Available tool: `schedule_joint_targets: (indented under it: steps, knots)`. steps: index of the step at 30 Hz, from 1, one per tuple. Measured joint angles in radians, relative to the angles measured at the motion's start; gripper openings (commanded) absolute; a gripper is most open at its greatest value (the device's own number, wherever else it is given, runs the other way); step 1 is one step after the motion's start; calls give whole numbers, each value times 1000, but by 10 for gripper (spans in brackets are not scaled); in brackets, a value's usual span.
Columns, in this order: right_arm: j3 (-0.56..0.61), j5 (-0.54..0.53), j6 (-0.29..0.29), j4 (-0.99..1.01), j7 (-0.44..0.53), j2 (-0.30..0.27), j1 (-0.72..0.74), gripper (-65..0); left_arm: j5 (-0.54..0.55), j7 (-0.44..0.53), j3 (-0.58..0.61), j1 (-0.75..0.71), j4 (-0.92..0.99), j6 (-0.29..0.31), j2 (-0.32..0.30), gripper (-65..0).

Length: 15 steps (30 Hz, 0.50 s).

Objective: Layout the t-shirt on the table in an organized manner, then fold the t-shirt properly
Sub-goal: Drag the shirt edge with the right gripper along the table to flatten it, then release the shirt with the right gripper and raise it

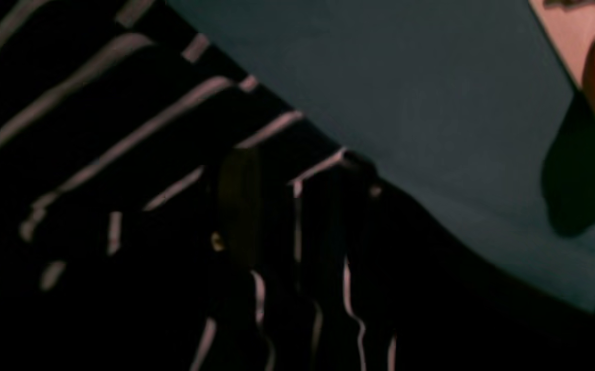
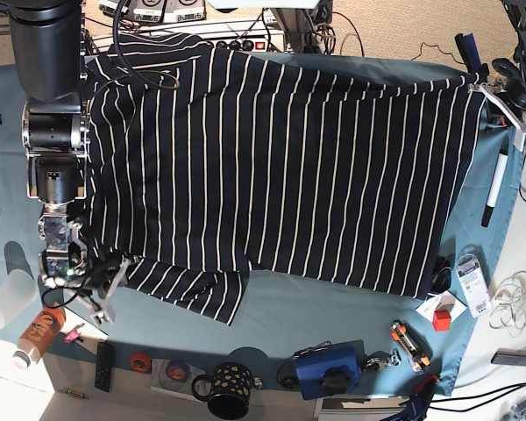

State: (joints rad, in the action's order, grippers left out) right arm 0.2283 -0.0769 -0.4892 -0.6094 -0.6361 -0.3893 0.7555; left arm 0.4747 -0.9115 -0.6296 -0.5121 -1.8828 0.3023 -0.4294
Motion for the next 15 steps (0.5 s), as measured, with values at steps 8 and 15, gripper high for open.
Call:
schedule_joint_targets:
  steps: [8,15]
  knots:
    - [0,53,97,19,20,-4,-2,-650,0,0,0,0,0,0,0,-430]
    - [-3,106,213,19,98,-53,10,-650,0,0,0,0,0,0,0,-430]
